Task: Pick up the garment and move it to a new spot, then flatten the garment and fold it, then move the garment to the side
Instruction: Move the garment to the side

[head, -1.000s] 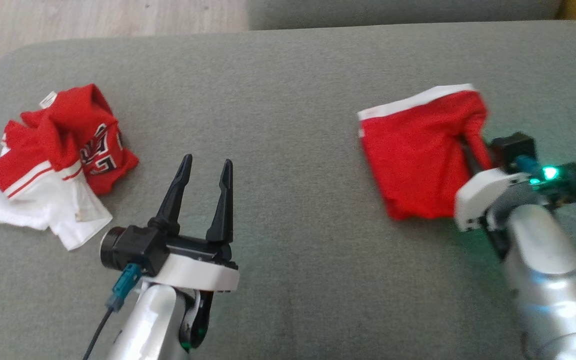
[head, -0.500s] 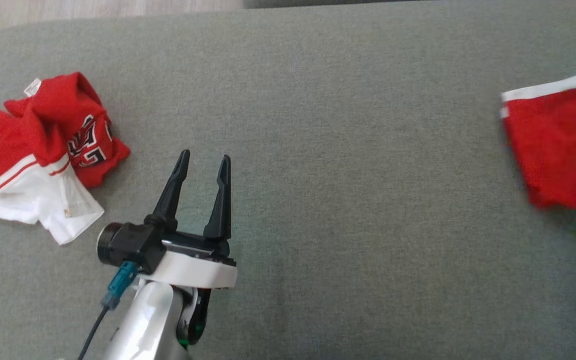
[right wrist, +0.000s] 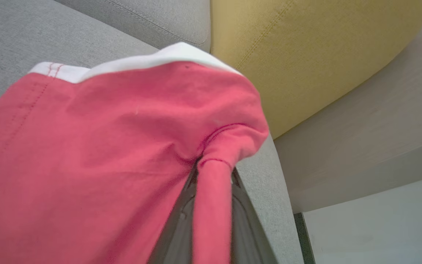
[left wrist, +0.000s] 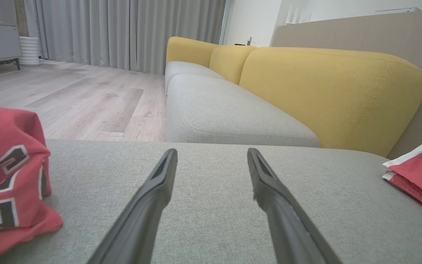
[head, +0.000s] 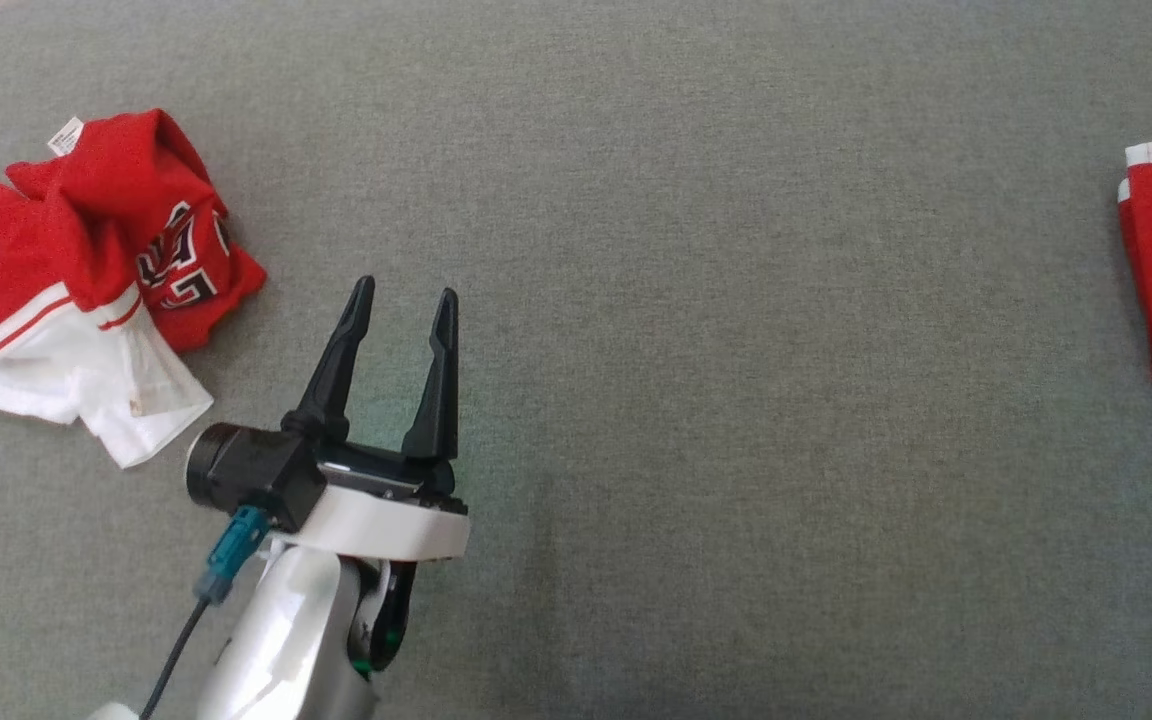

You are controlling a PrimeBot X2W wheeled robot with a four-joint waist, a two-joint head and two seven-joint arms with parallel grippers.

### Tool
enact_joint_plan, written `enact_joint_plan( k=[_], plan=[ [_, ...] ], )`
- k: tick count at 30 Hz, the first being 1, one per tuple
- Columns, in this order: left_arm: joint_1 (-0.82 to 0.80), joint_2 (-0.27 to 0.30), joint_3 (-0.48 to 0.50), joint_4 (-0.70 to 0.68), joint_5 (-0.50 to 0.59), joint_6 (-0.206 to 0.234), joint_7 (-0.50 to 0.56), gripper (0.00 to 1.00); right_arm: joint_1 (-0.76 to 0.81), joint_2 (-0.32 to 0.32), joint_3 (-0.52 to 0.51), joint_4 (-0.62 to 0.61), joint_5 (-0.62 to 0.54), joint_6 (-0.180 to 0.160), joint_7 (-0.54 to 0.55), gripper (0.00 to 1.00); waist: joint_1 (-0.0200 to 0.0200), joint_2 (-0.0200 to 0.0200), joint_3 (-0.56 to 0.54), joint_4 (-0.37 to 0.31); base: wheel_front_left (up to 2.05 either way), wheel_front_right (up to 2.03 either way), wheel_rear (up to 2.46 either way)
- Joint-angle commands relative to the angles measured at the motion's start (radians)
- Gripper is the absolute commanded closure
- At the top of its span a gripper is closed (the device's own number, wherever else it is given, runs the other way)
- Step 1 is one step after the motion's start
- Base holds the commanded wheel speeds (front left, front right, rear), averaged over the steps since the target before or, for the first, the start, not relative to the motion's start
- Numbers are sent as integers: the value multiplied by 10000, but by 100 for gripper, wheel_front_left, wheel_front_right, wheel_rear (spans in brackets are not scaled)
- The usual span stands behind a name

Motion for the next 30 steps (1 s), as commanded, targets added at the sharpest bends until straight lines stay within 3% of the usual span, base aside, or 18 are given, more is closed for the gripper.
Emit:
enact_joint_plan(
  k=[1,8,9,10,20,30],
  plan=[
    [-375,41,355,-335,66,8,-63,0,-184,-199,-2,-334,-100,21,-6,100,-1,0,15,-15,0,0,0],
    [-412,41,365,-276,122,-5,-63,0,-31,299,-536,-536,-340,21,159,100,-1,0,-27,-130,0,0,0],
    [-407,41,366,-264,128,-7,-63,0,-6,359,-584,-608,-375,21,123,43,-1,0,-49,-147,0,0,0],
    [-403,41,368,-250,132,-10,-63,0,20,412,-652,-681,-427,21,116,0,-1,0,-82,-165,0,0,0],
    [-93,41,478,-148,111,20,-63,0,169,1359,-990,-1849,-787,21,-111,0,-1,0,-961,-472,0,0,0],
    [474,41,661,-288,-15,170,-63,0,429,3061,-146,-4094,331,21,-744,0,-1,0,-2180,-598,0,0,0]
  ],
)
